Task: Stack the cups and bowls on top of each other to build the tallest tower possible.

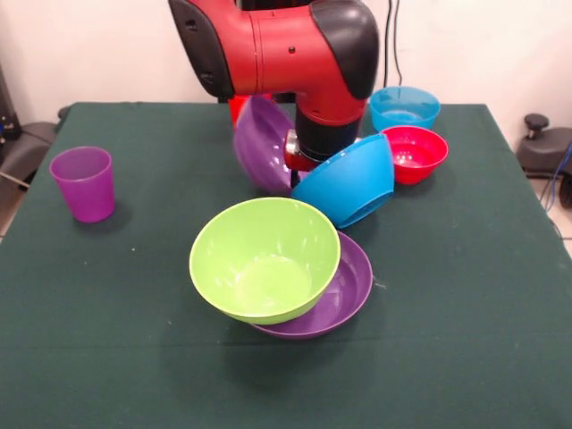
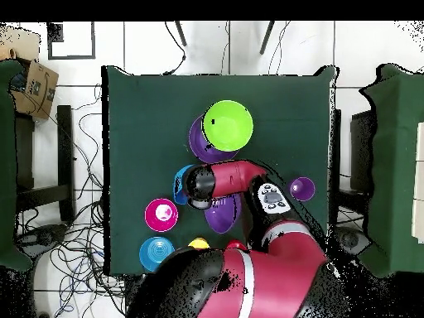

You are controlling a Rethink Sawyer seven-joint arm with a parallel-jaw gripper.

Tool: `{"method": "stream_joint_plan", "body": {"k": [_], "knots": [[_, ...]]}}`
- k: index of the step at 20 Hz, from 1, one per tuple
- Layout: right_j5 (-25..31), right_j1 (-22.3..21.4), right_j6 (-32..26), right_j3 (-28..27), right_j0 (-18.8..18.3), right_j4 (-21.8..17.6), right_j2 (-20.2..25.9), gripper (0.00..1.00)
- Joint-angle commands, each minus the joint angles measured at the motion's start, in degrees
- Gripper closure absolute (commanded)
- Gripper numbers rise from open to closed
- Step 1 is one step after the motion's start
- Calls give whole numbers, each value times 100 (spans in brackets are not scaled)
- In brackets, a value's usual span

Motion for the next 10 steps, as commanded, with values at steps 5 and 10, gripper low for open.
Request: {"method": "stream_joint_plan", "body": {"k": [5, 10], "knots": [[-519, 282, 215, -389, 194, 4, 286, 0], [-619, 306, 255, -491, 227, -59, 232, 0]]}}
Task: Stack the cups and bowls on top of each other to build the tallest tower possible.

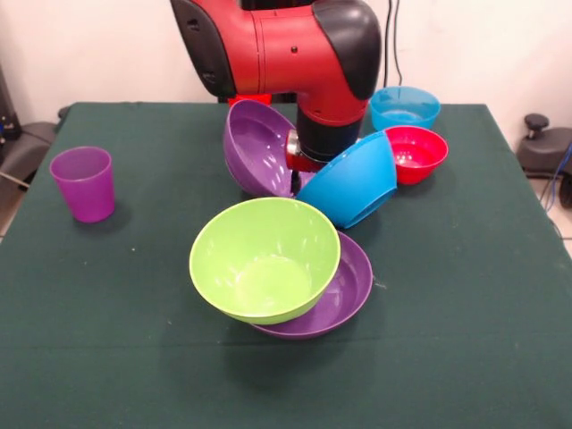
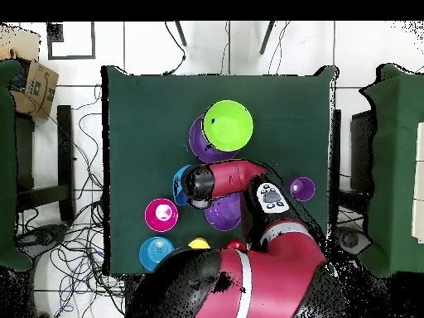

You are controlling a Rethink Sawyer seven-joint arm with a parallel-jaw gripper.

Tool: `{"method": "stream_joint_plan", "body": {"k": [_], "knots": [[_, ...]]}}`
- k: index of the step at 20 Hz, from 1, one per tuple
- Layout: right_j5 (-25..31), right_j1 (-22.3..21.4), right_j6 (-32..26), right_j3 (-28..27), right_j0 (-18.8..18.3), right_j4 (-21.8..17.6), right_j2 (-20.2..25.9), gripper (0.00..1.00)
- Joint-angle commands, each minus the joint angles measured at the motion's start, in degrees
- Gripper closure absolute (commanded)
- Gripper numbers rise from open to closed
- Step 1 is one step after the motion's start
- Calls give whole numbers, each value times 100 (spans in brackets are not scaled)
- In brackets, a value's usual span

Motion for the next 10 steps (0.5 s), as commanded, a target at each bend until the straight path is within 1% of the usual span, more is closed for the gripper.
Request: {"method": "stream_joint_plan", "body": {"k": [1, 6, 10], "knots": [[-669, 298, 282, -462, 192, -64, 240, 0], [-925, 168, 256, -272, 73, -101, 282, 0], [-753, 107, 170, -298, 32, -56, 281, 0]]}}
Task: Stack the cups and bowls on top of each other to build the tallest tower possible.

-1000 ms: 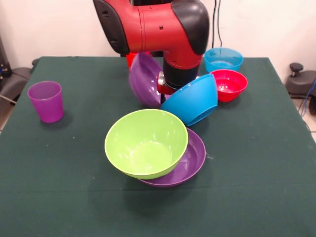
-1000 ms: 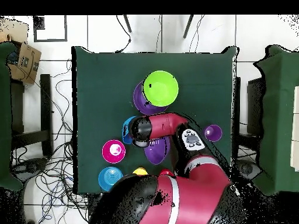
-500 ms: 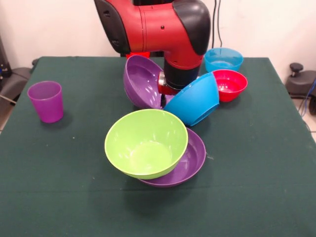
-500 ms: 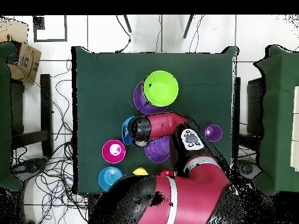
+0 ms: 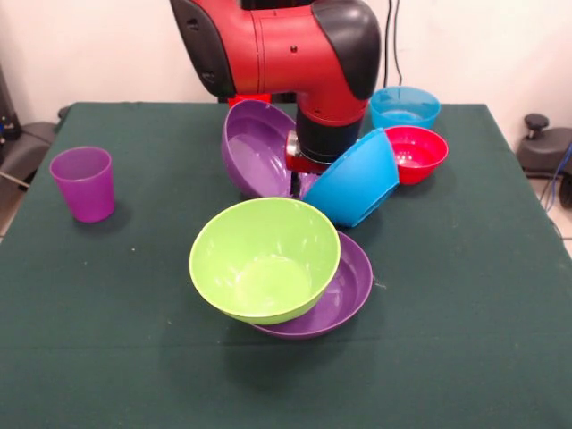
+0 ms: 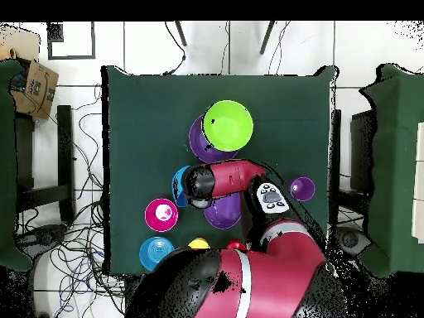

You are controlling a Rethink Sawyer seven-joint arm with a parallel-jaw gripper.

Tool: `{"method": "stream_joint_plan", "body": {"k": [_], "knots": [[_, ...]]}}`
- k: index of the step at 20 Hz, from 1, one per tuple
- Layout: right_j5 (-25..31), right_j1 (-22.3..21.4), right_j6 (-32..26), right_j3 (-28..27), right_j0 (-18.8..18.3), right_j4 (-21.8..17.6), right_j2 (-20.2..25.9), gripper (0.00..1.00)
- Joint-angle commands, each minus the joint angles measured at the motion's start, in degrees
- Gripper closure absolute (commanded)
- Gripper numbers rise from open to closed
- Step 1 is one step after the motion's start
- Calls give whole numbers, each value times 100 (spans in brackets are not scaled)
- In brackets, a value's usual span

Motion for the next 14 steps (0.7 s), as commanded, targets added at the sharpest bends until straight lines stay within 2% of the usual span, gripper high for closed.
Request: {"method": "stream_joint_plan", "body": {"k": [1, 3, 4, 11, 14], "knots": [[-664, 65, 139, -252, 4, -62, 298, 0], [-570, -62, 74, -174, -46, -52, 299, 0], [-527, -140, 42, -111, -77, -49, 299, 100], [373, -692, -594, 117, -436, 132, 500, 100], [793, -783, -790, -56, -532, 225, 613, 100]]}}
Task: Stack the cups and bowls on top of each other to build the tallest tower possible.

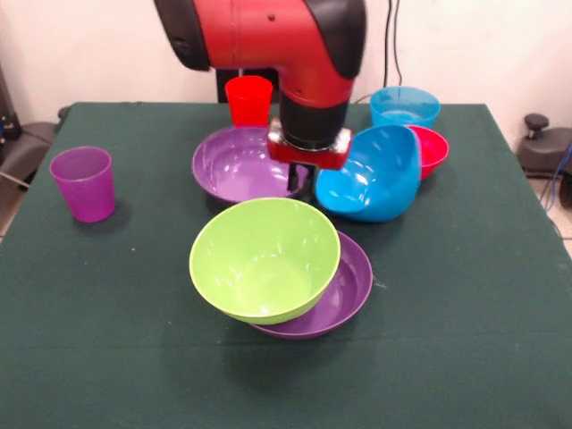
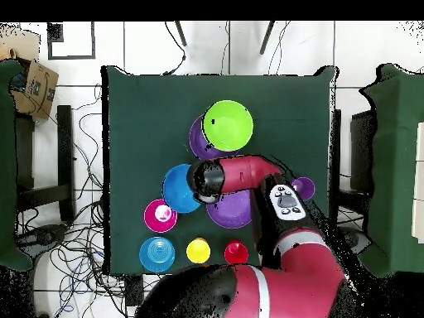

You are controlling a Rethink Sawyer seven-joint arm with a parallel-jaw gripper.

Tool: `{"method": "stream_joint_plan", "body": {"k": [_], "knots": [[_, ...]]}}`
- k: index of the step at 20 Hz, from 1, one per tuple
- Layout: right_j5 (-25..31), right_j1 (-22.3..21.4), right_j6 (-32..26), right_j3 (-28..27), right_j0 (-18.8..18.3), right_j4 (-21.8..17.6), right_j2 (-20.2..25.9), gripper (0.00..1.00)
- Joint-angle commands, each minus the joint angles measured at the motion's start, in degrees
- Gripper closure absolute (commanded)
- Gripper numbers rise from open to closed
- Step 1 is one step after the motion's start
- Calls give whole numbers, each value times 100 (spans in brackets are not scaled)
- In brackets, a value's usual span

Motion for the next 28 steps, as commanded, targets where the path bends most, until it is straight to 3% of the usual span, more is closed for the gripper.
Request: {"method": "stream_joint_plan", "body": {"k": [1, 10, 14, 28], "knots": [[771, -339, -796, -129, -281, 203, 539, 100], [2223, -865, -1023, -672, -343, 566, 716, 100], [2775, -871, -1155, -1078, -380, 635, 827, 100], [3873, -779, -1119, -2062, -263, 531, 1071, 100]]}}
